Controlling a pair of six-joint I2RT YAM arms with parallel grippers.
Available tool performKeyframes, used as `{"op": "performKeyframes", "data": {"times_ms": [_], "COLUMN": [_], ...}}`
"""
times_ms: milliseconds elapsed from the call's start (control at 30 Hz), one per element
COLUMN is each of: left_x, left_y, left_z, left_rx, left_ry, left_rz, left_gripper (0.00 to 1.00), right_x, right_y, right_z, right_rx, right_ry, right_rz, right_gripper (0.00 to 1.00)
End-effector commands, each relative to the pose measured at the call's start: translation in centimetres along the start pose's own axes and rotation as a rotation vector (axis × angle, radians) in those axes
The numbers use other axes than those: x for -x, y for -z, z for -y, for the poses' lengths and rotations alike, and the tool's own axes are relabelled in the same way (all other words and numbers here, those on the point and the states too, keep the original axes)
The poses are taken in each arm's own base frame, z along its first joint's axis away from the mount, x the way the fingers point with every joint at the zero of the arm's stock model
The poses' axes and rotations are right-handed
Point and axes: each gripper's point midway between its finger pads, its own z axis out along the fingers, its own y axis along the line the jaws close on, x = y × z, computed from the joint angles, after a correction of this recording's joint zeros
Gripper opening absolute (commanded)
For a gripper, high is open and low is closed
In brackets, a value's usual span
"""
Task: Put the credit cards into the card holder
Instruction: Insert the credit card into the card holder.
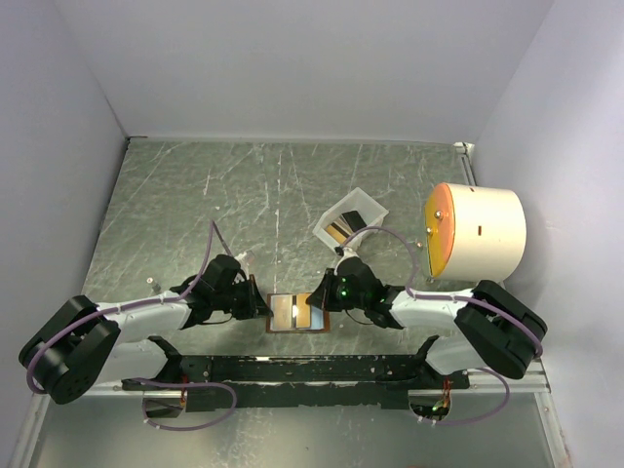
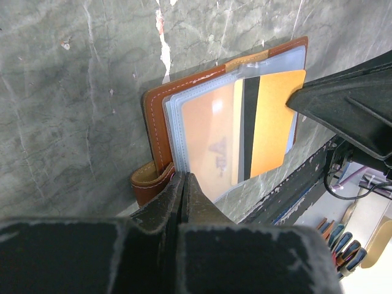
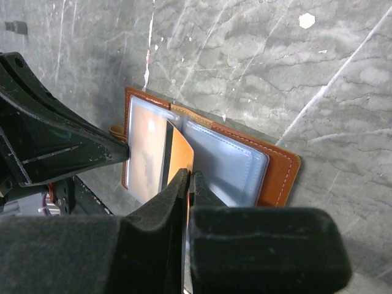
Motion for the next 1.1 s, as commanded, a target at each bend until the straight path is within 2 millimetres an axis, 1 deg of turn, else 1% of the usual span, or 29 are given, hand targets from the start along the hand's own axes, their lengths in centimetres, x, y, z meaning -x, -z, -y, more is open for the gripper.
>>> {"op": "performKeyframes", "data": {"times_ms": [0,67,200,400,700,800,900,967,1067], "left_x": [0.0,-0.1,0.1,0.1,0.0,-0.2,-0.3,-0.3,-0.2], "left_y": [-0.1,-0.1,0.0,-0.2,0.2,0.3,0.4,0.4,0.6], "left_z": [-1.2,-1.1,-1.1,-1.0,-0.1,0.2,0.7,0.8,0.9], "left_rx": [0.065,0.059,0.062,0.056,0.027,0.018,0.007,0.008,0.013], "left_ry": [-0.017,-0.012,-0.011,-0.011,-0.002,0.008,0.012,0.013,0.019], "left_rz": [0.0,0.004,0.016,0.011,0.021,0.022,0.024,0.028,0.037], "left_gripper": [0.07,0.07,0.07,0.07,0.07,0.07,0.07,0.07,0.07], "right_x": [-0.4,-0.4,-0.2,-0.9,-0.8,-0.8,0.0,0.2,0.1], "right_y": [0.0,0.2,0.4,-0.6,-1.8,-1.5,-0.3,0.3,0.6], "right_z": [0.5,0.8,0.4,0.2,-1.1,-0.5,-0.5,-0.6,-1.0], "right_rx": [-0.043,-0.067,-0.052,-0.034,-0.033,-0.087,-0.11,-0.119,-0.11], "right_ry": [0.022,0.024,0.03,0.03,-0.006,0.003,0.021,0.026,0.027], "right_rz": [-0.018,-0.016,0.002,-0.036,-0.044,-0.052,-0.027,-0.023,-0.03], "right_gripper": [0.0,0.0,0.0,0.0,0.01,0.16,0.35,0.38,0.39]}}
